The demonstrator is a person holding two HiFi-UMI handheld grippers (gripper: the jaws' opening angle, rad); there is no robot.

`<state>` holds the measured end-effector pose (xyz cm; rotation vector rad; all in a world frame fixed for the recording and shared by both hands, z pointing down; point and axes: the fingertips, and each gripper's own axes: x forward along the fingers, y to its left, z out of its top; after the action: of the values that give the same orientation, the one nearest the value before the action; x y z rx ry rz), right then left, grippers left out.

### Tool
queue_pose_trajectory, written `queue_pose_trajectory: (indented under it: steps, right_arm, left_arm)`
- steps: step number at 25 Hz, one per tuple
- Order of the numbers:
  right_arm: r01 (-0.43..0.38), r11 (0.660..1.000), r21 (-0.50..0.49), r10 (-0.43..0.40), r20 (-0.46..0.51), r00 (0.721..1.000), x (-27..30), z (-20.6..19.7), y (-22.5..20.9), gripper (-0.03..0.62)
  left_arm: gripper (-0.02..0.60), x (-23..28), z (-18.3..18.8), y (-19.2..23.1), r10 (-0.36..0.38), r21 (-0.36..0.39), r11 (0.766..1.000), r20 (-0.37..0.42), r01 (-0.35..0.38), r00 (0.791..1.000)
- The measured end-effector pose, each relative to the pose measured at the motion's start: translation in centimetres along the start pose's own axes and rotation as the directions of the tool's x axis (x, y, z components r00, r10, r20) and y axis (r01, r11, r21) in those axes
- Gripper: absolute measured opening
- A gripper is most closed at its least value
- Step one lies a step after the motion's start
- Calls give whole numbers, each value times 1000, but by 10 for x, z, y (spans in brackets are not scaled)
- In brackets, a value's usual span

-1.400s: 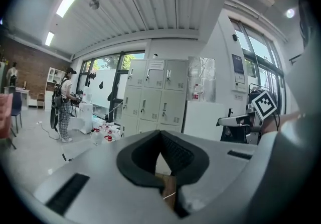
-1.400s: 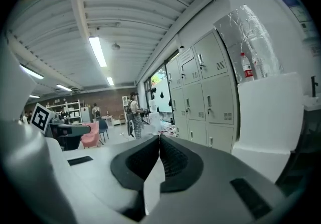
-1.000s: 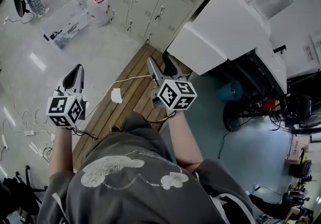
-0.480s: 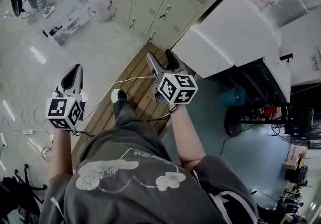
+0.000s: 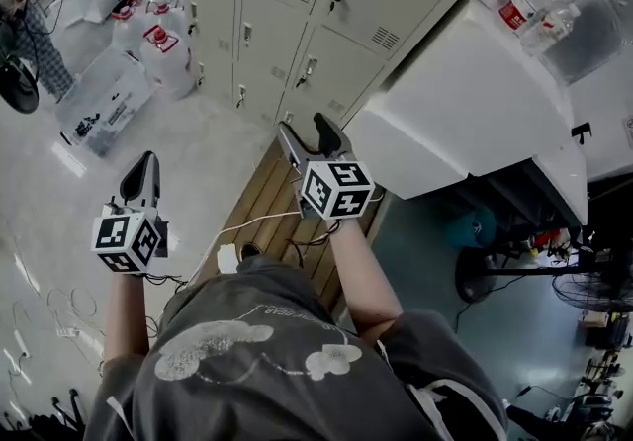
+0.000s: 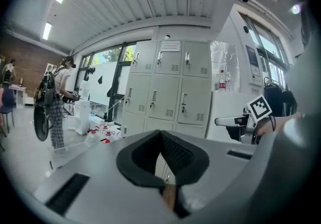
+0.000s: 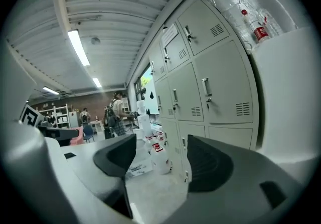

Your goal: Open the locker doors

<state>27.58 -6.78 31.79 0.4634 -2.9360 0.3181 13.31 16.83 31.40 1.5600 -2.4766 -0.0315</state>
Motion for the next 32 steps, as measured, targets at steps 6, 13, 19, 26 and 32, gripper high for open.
queue_pose_trajectory:
  steps: [6, 13, 19, 26, 32]
  right_arm:
    - [58, 998, 1, -58, 5, 998, 42, 17, -47, 308]
    - [146, 989, 34, -145, -19, 989, 74, -2, -72, 308]
    - [319, 947, 33, -320, 74, 944, 132, 4, -107, 308]
    - [471, 882, -16, -463, 153, 873, 209, 43, -95, 308]
    - [571, 821, 1, -560, 204, 803, 216, 71, -67, 308]
  left_arm:
    - [8, 80, 17, -11, -101, 4, 995, 9, 100, 995]
    - [9, 133, 10, 20, -163, 18, 986, -16, 163, 987]
    - [9, 230, 13, 69, -320, 50, 946, 14, 319, 947]
    - [9, 309, 39, 126, -495, 89, 866, 22, 492, 869]
    - [9, 341, 62, 152, -577, 102, 814, 27, 572, 816]
